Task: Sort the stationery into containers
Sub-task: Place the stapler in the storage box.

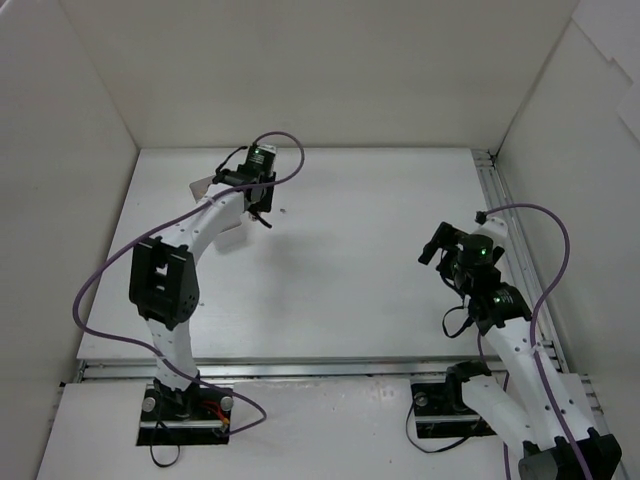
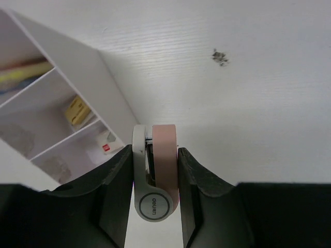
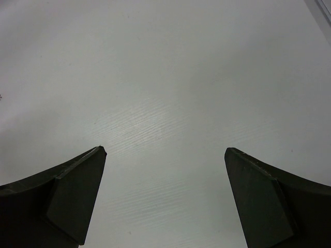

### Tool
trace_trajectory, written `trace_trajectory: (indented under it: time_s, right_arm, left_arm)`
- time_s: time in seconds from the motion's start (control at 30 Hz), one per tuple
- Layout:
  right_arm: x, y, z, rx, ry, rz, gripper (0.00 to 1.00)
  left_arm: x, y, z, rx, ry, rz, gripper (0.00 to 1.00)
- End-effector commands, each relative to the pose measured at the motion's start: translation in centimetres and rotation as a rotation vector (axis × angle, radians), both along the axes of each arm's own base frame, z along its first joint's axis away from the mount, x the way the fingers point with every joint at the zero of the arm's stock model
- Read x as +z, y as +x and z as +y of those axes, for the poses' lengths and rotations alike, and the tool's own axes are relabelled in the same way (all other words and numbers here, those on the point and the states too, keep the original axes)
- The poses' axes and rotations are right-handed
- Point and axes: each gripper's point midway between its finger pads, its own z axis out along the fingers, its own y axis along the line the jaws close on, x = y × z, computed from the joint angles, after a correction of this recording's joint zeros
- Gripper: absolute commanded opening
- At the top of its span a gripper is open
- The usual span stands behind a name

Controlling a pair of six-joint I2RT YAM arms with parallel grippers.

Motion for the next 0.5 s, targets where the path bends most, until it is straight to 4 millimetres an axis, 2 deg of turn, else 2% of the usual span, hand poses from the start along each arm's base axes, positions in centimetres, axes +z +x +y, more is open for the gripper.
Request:
trace_trajectory:
  time_s: [0.0, 0.07, 0.1, 0.13, 0.17, 0.2, 0.27, 0.33, 0.37, 0.47]
  right_arm:
    - [0.3, 0.7, -0.4, -0.017, -0.015, -0.018, 0.98]
    - [0.0, 0.7, -0.4, -0.014, -0.016, -0.010, 0.98]
    - [0.2, 0.7, -0.4, -0.015, -0.018, -0.013, 0.98]
    - [0.1, 0.6, -0.5, -0.017, -0.019, -0.012, 0.98]
    - [0.2, 0.6, -0.6, -0.021, -0.019, -0.015, 0.98]
    - [0.2, 0.6, -0.5, -0.019, -0.019, -0.015, 0.98]
    - [0.2, 0.6, -0.6, -0.022, -0.019, -0.017, 0.98]
    - [0.2, 0.6, -0.5, -0.016, -0.016, -0.018, 0.98]
    - [0.2, 0.6, -0.5, -0.016, -0.020, -0.016, 0.98]
    - [0.5, 0.4, -0.7, -0.025, -0.019, -0.030, 0.98]
  left_arm:
    - [3.1, -1.6, 1.8, 0.264, -0.060, -0.023, 0.00]
    - [3.8, -2.0, 3.0, 0.350, -0.047, -0.040, 0.00]
    - [4.1, -2.1, 3.6, 0.456, -0.098, -0.037, 0.01]
    - [3.7, -3.3, 4.1, 0.506, -0.090, 0.008, 0.03]
    - [4.4, -3.4, 4.9, 0.592, -0.122, 0.011, 0.03]
    - [4.0, -3.5, 5.6, 0.669, -0.160, 0.028, 0.00]
    - [3.3, -4.1, 5.6, 0.794, -0.240, 0.048, 0.00]
    - [3.5, -3.7, 5.5, 0.877, -0.334, 0.016, 0.00]
    - [2.5, -4.2, 5.4, 0.904, -0.345, 0.030, 0.00]
    - [2.5, -3.8, 6.5, 1.018, -0.437, 0.009, 0.00]
